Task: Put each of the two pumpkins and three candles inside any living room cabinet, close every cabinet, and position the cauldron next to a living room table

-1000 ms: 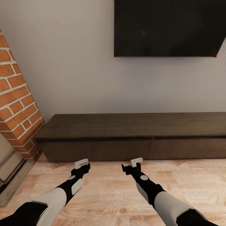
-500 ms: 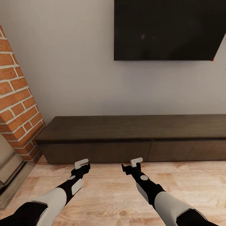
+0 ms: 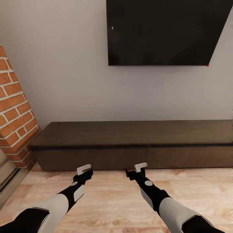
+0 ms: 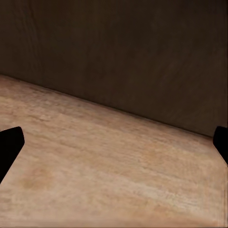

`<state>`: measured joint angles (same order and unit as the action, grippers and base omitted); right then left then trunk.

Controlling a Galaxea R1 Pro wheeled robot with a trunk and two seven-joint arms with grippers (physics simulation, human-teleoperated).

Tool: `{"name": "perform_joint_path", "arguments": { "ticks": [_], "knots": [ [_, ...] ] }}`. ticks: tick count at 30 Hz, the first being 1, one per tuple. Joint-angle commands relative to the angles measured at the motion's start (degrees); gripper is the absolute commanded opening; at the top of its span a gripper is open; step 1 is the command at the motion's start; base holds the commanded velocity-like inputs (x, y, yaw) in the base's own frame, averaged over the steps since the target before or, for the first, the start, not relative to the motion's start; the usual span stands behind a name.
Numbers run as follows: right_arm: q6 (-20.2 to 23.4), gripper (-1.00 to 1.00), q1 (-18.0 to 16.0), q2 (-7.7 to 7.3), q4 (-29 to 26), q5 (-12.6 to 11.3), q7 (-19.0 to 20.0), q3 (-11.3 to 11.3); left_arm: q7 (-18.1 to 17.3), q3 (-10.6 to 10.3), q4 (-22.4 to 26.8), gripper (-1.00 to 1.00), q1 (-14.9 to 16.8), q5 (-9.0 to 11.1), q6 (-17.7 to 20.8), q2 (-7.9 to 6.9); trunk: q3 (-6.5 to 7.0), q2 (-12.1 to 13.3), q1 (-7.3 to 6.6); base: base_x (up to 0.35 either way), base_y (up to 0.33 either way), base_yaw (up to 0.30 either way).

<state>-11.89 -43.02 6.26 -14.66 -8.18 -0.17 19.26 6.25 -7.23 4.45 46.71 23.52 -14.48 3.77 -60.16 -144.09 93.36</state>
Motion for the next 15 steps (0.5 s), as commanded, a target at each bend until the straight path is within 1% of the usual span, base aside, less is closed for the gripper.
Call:
{"name": "perform_joint_path", "arguments": {
  "ticks": [1, 5, 7, 10, 15],
  "knots": [
    [-0.24, 1.0, -0.04, -0.02, 0.07, -0.61, -0.03, 0.42, 0.31, -0.5, -0.05, 1.0, 0.04, 0.35, -0.2, 0.01, -0.02, -0.02, -0.01, 0.0, -0.295, 0.0],
    [-0.24, 1.0, -0.04, -0.02, 0.07, -0.61, -0.1, 0.42, 0.26, -0.5, -0.05, 1.0, 0.04, 0.36, -0.2, 0.01, 0.03, -0.02, -0.01, 0.006, -0.296, -0.001],
    [-0.24, 1.0, -0.04, -0.02, 0.07, -0.61, -0.15, 0.42, 0.26, -0.5, -0.05, 1.0, 0.04, 0.35, -0.2, 0.01, 0.11, -0.02, -0.01, 0.092, -0.296, -0.074],
    [-0.24, 1.0, -0.04, -0.02, 0.07, -0.61, -0.17, 0.42, 0.25, -0.5, -0.05, 1.0, 0.04, 0.36, -0.2, 0.01, 0.29, -0.02, -0.01, 0.172, -0.28, -0.142],
    [-0.24, 1.0, -0.04, -0.02, 0.03, -0.64, -0.19, 0.42, 0.27, -0.5, -0.03, 1.0, 0.04, 0.33, -0.2, 0.01, 0.66, -0.02, -0.01, 0.23, -0.259, -0.179]
  ]
}}
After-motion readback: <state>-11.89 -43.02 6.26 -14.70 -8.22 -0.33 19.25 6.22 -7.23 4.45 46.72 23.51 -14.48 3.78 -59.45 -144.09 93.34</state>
